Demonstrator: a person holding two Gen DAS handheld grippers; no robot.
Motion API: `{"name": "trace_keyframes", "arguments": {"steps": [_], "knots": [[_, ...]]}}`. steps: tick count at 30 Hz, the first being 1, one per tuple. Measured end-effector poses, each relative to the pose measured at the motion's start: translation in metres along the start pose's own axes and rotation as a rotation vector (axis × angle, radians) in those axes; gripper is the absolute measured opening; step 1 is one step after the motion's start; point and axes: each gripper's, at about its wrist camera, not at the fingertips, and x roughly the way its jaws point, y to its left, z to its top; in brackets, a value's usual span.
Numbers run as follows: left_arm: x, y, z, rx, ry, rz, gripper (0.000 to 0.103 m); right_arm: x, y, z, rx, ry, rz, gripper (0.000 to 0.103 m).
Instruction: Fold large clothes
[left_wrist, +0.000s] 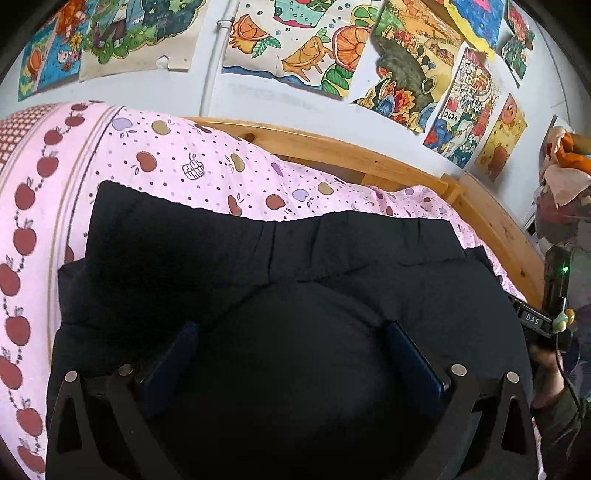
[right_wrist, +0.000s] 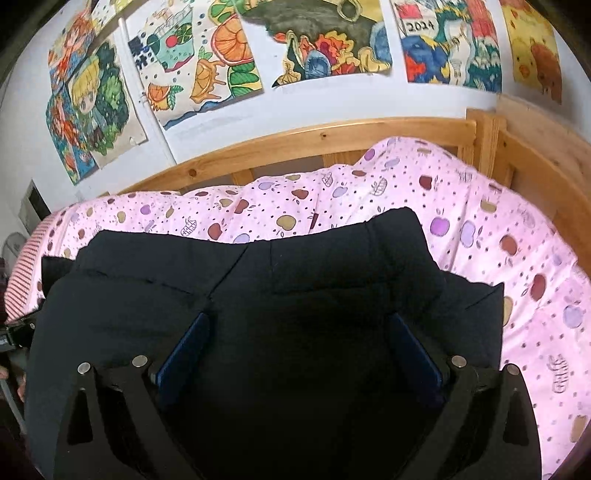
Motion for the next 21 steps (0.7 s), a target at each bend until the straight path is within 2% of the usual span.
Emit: {"name": "trace_keyframes", "arguments": {"steps": [9,15,21], "knots": [[0.004,-0.001,-0.005,0.001,-0.025,-0.011,0.103,0.007,-0.005,-0.009,0.018,-0.029,0.025,0.097],[0.005,0.007,-0.010,-0.022,-0.050,-0.053,0.103,0.005,-0.006,-0.012,0.019,-0.055,0.029,0.097],[0.005,0.010,-0.012,-0.020,-0.053,-0.052,0.103,0.006,-0.008,-0.013,0.021,-0.059,0.033,0.097]]}}
